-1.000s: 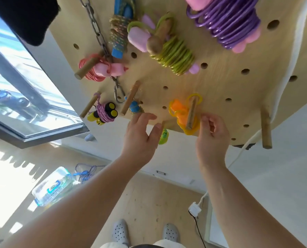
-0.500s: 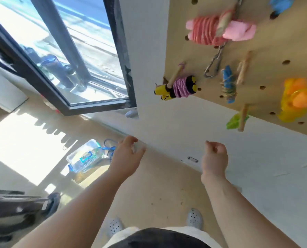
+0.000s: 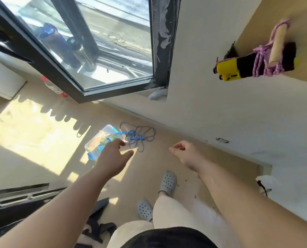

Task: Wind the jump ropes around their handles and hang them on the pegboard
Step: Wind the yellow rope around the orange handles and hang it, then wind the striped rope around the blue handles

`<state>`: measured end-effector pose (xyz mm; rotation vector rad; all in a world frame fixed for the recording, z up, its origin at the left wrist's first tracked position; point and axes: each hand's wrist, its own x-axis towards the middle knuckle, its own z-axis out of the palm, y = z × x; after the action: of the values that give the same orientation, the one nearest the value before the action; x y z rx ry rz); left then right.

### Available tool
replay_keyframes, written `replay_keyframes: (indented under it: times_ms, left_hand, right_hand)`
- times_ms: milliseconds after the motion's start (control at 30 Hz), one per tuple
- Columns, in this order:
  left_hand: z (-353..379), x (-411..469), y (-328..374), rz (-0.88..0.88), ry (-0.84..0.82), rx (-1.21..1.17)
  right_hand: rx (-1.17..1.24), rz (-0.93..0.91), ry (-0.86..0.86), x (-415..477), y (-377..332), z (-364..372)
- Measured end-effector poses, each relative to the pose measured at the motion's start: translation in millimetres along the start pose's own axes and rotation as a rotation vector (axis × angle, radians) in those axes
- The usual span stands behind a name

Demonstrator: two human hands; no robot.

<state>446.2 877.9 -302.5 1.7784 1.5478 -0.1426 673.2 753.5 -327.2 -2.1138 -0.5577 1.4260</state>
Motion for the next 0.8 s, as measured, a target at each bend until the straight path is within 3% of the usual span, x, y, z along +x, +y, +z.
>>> replay_keyframes:
  times_ms: [233, 600, 700, 800]
  left_hand:
    - [27.0, 94.5, -49.5, -0.042, -0.119, 0.189]
    - [156.1, 313.0, -160.7, -0.056, -0.262, 0.184]
    - [192.4, 374.1, -182.6, 0.010, -0.242, 0.193]
    - [229.1, 438.2, -206.8, 0.122, -0.228, 0.411]
  right_hand:
    - [-0.169, 0.069, -0.015, 112.0, -4.1, 44.9]
    - [-0.357, 0.188, 0.037, 321.6, 74.8, 157.0]
    - [-0.426, 0.148, 0.025, 392.3, 94.9, 192.4]
    - [-0.531, 0.077, 0.042, 457.9, 120.5, 221.9]
